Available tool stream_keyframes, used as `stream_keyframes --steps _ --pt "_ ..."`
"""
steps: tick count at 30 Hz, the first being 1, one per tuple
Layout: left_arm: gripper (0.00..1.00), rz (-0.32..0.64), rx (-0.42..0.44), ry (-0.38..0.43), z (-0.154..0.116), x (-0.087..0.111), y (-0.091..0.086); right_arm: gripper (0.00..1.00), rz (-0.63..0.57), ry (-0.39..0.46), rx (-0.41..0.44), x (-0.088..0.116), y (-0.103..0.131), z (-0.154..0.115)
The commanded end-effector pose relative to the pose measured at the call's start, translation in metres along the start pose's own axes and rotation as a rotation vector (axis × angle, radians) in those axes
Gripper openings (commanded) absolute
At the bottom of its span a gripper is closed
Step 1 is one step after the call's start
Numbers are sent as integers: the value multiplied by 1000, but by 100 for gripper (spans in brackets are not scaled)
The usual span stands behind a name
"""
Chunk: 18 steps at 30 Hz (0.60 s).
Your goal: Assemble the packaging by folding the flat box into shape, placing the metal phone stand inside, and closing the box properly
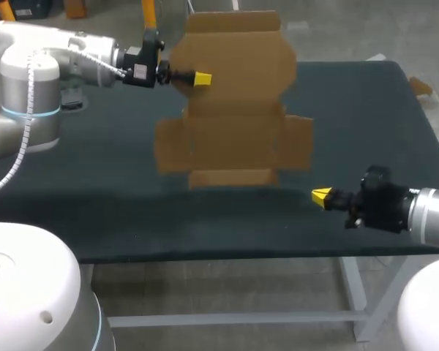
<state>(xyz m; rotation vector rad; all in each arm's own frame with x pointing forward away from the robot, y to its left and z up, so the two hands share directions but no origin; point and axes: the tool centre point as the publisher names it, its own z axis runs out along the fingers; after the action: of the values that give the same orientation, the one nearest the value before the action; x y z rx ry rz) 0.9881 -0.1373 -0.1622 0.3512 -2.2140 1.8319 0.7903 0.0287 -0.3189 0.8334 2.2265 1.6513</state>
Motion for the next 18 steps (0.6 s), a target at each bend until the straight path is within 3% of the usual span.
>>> stream_keyframes --steps 1,18 --pt "0 7 -13 29 1 -7 1 0 -5 -12 -4 2 -4 12" --pt "0 39 -3 27 -4 -13 8 0 -27 -39 -6 14 -6 36"
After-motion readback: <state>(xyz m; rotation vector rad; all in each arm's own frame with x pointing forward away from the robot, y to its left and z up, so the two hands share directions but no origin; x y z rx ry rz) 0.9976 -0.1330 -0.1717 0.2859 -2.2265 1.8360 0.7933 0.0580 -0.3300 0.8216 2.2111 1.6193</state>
